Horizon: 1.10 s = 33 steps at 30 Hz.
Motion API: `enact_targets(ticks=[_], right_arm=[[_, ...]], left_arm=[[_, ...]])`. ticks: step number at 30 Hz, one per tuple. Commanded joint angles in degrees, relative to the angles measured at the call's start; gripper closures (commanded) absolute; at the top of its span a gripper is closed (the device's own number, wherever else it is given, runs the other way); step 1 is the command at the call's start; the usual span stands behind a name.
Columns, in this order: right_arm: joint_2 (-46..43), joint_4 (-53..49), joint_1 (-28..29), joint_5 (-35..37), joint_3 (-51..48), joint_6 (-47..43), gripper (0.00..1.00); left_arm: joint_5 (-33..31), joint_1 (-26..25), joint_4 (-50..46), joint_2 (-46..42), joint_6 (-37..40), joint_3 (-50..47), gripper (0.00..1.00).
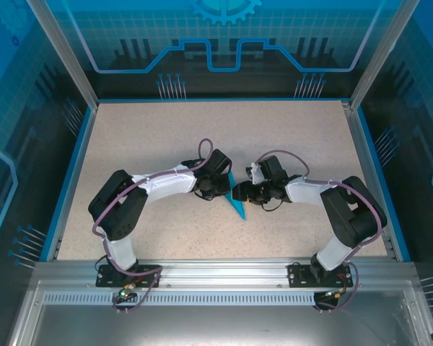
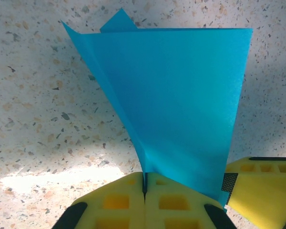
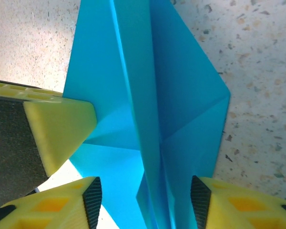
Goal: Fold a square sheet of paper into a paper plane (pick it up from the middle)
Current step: Turn over the paper plane at the center of the table.
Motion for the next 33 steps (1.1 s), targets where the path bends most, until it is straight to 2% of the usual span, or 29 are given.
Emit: enact_targets(ticks=[1, 11, 23, 26, 28, 30, 31, 32, 33], right_arm=[[0.7, -1.4, 1.4, 0.2, 1.7, -1.7, 0.49], [1.7, -8.6, 4.8, 7.0, 5.2, -4.9, 0.61], [3.8, -10.7, 6.3, 9.1, 7.2, -5.5, 0.73], [3.6, -11.3, 6.5, 9.4, 7.7, -5.6, 0.81], [3.1, -12.5, 6.9, 10.4, 8.0, -5.8, 0.88], [2.1, -14.8, 7.4, 12.9, 9.7, -5.9, 0.90], [1.5, -16.3, 7.8, 14.8, 10.4, -5.9, 0.90], [0.7, -18.3, 8.4, 17.4, 11.2, -6.0, 0.91], [0.1, -20.0, 9.0, 19.9, 12.1, -6.0, 0.91]], left_arm=[[0.6, 0.5, -0.6, -1.5, 1.2, -1.1, 0.96], [0.4, 0.7, -0.2, -2.0, 0.9, -1.7, 0.96], [0.5, 0.7, -0.2, -2.6, 0.9, -2.2, 0.93], [0.6, 0.7, 0.0, -2.7, 0.9, -2.3, 0.91], [0.7, 0.7, 0.2, -3.2, 1.0, -2.5, 0.88], [0.0, 0.7, 0.9, -4.8, 1.0, -3.5, 0.85], [-0.9, 0.6, 1.8, -6.3, 0.9, -4.6, 0.79], [-1.7, 0.6, 3.1, -8.2, 0.6, -5.8, 0.69], [-2.8, 0.6, 3.8, -9.8, 0.5, -7.1, 0.65]])
